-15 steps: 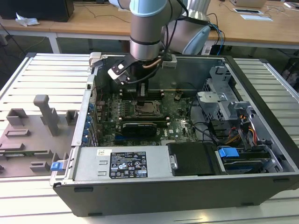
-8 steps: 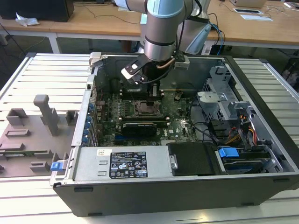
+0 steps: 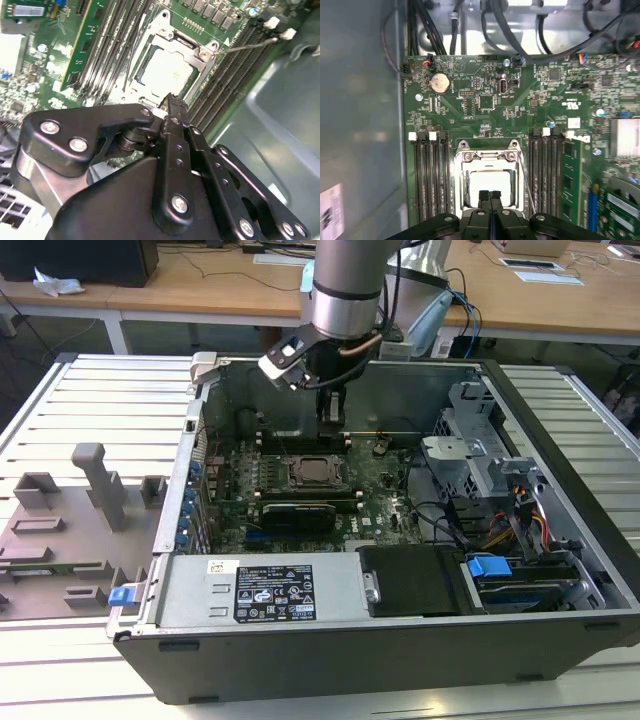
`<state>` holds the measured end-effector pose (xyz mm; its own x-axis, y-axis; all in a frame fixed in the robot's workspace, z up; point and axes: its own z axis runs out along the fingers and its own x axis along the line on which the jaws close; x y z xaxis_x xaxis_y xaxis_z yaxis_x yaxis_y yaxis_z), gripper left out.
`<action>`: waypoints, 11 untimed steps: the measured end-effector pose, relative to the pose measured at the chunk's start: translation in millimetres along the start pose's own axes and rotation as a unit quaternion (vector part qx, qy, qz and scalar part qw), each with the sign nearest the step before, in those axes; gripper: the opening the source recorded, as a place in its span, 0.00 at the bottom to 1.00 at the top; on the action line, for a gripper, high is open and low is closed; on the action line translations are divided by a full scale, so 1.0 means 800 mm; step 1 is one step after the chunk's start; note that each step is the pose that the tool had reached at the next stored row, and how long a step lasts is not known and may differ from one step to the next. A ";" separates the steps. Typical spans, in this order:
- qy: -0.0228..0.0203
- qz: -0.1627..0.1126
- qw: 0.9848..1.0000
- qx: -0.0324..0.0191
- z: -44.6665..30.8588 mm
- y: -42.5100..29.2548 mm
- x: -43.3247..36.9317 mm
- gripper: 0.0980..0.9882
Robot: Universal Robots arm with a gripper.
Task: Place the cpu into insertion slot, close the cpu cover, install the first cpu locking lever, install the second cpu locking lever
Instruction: 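Close the cpu cover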
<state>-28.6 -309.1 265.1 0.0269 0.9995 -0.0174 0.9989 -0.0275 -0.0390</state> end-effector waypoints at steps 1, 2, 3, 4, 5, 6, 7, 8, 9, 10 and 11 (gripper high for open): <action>0.000 0.000 1.000 0.000 -0.0095 -0.0003 0.000 0.01; 0.000 0.000 1.000 0.000 -0.0165 -0.0006 0.000 0.01; 0.000 0.000 1.000 0.000 -0.0169 -0.0006 0.000 0.01; 0.000 0.000 1.000 0.000 -0.0170 -0.0006 0.000 0.01; 0.000 0.000 1.000 0.000 -0.0170 -0.0006 0.000 0.01; 0.000 0.000 1.000 0.000 -0.0170 -0.0006 0.000 0.01; 0.000 0.000 1.000 0.000 -0.0170 -0.0006 0.000 0.01; 0.000 0.000 1.000 0.000 -0.0170 -0.0007 0.000 0.01; 0.000 0.000 1.000 0.000 -0.0170 -0.0006 0.000 0.01; 0.000 0.000 1.000 0.000 -0.0170 -0.0006 0.000 0.01; 0.000 0.000 1.000 0.000 -0.0171 -0.0007 0.000 0.01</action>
<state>-28.6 -309.1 278.8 0.0268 0.9995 -0.0174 0.9989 -0.0275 -0.0390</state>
